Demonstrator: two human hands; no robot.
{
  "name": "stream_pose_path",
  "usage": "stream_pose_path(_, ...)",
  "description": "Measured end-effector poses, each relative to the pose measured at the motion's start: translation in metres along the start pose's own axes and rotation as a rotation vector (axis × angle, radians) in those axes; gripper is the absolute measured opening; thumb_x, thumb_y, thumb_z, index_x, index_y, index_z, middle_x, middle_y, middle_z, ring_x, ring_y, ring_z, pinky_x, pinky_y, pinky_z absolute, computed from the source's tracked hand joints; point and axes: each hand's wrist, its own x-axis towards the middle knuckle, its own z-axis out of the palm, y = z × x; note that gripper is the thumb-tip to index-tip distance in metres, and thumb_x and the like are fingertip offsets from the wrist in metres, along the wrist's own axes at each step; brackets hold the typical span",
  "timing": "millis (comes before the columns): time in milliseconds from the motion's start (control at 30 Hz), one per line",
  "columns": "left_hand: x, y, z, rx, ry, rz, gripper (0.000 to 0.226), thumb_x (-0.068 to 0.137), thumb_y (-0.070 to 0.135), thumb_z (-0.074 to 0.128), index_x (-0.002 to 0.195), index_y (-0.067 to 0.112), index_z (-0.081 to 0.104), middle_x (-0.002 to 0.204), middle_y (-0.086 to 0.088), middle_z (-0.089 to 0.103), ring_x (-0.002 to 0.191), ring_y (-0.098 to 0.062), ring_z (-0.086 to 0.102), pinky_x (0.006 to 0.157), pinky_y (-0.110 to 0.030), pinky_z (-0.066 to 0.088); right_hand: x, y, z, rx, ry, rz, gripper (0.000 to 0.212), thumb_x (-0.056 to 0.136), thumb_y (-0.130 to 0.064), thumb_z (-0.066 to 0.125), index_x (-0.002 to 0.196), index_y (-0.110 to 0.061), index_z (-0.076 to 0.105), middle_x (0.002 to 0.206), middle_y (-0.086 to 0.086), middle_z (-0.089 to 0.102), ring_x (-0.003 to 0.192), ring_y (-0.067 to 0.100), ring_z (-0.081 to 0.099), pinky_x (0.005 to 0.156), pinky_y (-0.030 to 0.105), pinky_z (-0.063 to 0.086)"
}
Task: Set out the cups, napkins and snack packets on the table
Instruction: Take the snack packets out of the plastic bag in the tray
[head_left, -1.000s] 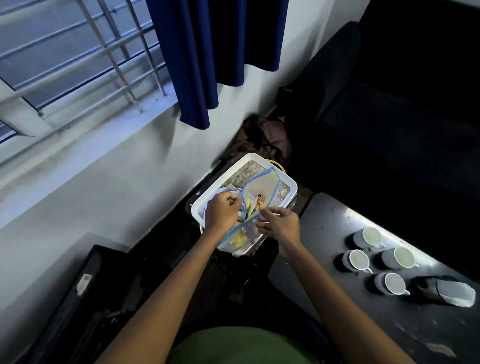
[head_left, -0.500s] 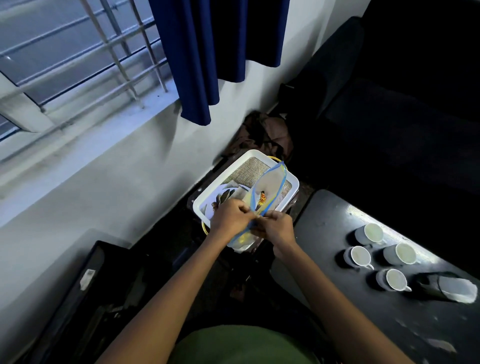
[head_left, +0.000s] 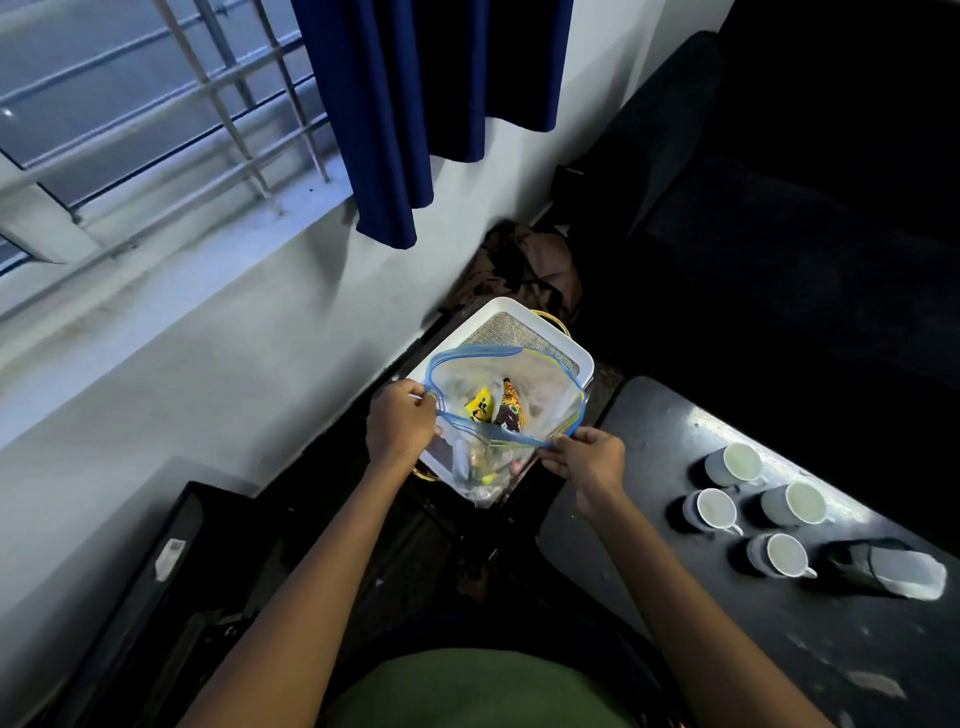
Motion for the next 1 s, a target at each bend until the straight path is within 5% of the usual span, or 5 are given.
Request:
stream_pose_path(200, -0.005, 0.006, -0.006, -0.021, 0.035, -0.001, 0.019, 0.081, 0.018, 0.056, 0.062, 0.022, 0.057, 0.062, -0.005, 0.069, 0.064, -0.025, 0.070, 0.073, -0.045, 0.057, 0.005, 0.007, -0.003, -0.048, 0.001, -0.013, 0.015, 0.088, 0.002, 0.055, 0.077, -0.008, 0.059, 0.077, 0.016, 0.067, 0.062, 0.021, 0.066, 0.052, 0.024, 0.051)
stream_pose_path(567, -0.029, 0.057, -0.004, 0.157, 0.341, 0.337, 0.014, 0.078, 0.030, 0.063, 0.074, 0.017, 0.066, 0.070, 0.003, 0.072, 0.071, -0.026, 0.066, 0.056, -0.024, 0.037, 0.017, 0.000, 0.001, -0.089, -0.051, -0.072, 0.023, 0.089, 0.000, 0.052, 0.070, -0.010, 0.060, 0.068, 0.011, 0.064, 0.050, 0.013, 0.062, 0.044, 0.019, 0.050)
stream_pose_path(667, -0.032, 0.055, 0.014, 0.230, 0.251, 0.392, 0.015, 0.080, 0.034, 0.063, 0.077, 0.020, 0.065, 0.075, 0.002, 0.073, 0.075, -0.026, 0.067, 0.056, -0.026, 0.041, 0.024, 0.010, -0.001, -0.162, -0.057, -0.045, 0.017, 0.089, -0.002, 0.054, 0.075, -0.009, 0.061, 0.076, 0.017, 0.065, 0.057, 0.020, 0.062, 0.046, 0.023, 0.049)
stream_pose_path(900, -0.043, 0.007, 0.077, 0.470, -0.148, 0.314, 0.016, 0.085, 0.033, 0.054, 0.092, 0.021, 0.064, 0.093, 0.000, 0.073, 0.093, -0.028, 0.065, 0.070, -0.030, 0.047, 0.045, 0.033, -0.016, -0.380, -0.031, 0.004, 0.007, 0.084, -0.002, 0.064, 0.090, -0.006, 0.065, 0.070, 0.014, 0.061, 0.036, 0.007, 0.055, 0.037, 0.017, 0.045)
stream_pose_path(1000, -0.041, -0.003, 0.078, 0.412, -0.176, 0.290, 0.014, 0.084, 0.032, 0.056, 0.089, 0.023, 0.064, 0.092, 0.002, 0.073, 0.091, -0.026, 0.065, 0.072, -0.031, 0.049, 0.053, 0.037, -0.022, -0.575, 0.045, -0.025, 0.027, 0.079, -0.005, 0.067, 0.106, -0.008, 0.068, 0.087, 0.016, 0.069, 0.071, 0.024, 0.068, 0.063, 0.028, 0.053)
